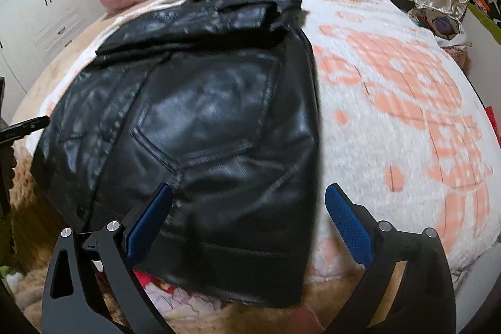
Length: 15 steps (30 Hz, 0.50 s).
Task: Fold large clothes
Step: 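Grasp the jacket hem with both grippers and lift it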
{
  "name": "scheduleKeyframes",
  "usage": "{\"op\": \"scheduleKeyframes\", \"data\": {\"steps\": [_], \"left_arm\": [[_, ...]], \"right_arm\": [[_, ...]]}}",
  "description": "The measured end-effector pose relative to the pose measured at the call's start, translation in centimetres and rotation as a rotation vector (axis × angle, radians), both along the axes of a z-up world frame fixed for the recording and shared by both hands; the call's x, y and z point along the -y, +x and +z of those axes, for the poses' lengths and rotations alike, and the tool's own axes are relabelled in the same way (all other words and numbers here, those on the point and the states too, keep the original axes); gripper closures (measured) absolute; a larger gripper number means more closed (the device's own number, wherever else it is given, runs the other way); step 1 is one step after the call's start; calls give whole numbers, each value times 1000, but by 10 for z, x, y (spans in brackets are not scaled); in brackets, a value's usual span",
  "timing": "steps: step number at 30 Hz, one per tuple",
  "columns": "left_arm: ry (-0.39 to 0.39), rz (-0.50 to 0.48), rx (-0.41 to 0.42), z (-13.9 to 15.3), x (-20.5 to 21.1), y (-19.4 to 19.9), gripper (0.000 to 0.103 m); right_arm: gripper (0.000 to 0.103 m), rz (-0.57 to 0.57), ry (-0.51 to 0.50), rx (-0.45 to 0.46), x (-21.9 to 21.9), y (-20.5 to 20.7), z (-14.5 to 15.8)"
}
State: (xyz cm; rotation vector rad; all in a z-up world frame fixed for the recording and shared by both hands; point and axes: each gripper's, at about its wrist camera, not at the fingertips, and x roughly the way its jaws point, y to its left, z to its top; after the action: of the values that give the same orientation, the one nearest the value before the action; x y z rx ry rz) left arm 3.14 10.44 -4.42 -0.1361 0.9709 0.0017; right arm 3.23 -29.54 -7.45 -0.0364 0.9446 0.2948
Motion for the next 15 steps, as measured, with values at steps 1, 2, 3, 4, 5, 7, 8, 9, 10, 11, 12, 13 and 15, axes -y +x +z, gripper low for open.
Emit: {"op": "scheduleKeyframes", "data": {"steps": [1,2,3,4,5,7,8,9,10,11,12,13,15], "left_arm": [[-13,6,-8,-3,-4,-4,9],[-20,10,-15,-5,-7,-7,9],[-27,10,-19,-6,-9,-8,9],[-50,11,-27,-9,-13,-11,9],[-75,13,-35,-11,-16,-14,9],[-131,12,-44,-16,-21,-20,10],[-138,15,-45,-17,-23,-23,10],[-140,15,-44,-18,-23,-26,10],[-147,9,-43,-19,-22,-29,10],[-156,2,-42,-19,-21,-31,15],[-171,-7,-42,-20,-19,-34,20],[-176,-14,-48,-21,-18,-35,28],[-176,-19,-57,-24,-16,-37,36]], "right_arm": [[6,-1,0,-6,2,-1,-2],[6,-2,4,-12,4,-2,-4],[6,0,15,-20,6,-2,-7],[6,-1,23,-25,8,-3,-9],[6,-3,31,-30,10,-3,-10],[6,-3,50,-43,13,-5,-14],[6,0,57,-53,15,-5,-16],[6,0,58,-59,15,-5,-18],[6,4,59,-64,15,-6,-19],[6,8,58,-69,15,-7,-20],[7,11,54,-78,15,-8,-22],[7,15,54,-83,14,-8,-23],[12,23,61,-98,15,-10,-26]]}}
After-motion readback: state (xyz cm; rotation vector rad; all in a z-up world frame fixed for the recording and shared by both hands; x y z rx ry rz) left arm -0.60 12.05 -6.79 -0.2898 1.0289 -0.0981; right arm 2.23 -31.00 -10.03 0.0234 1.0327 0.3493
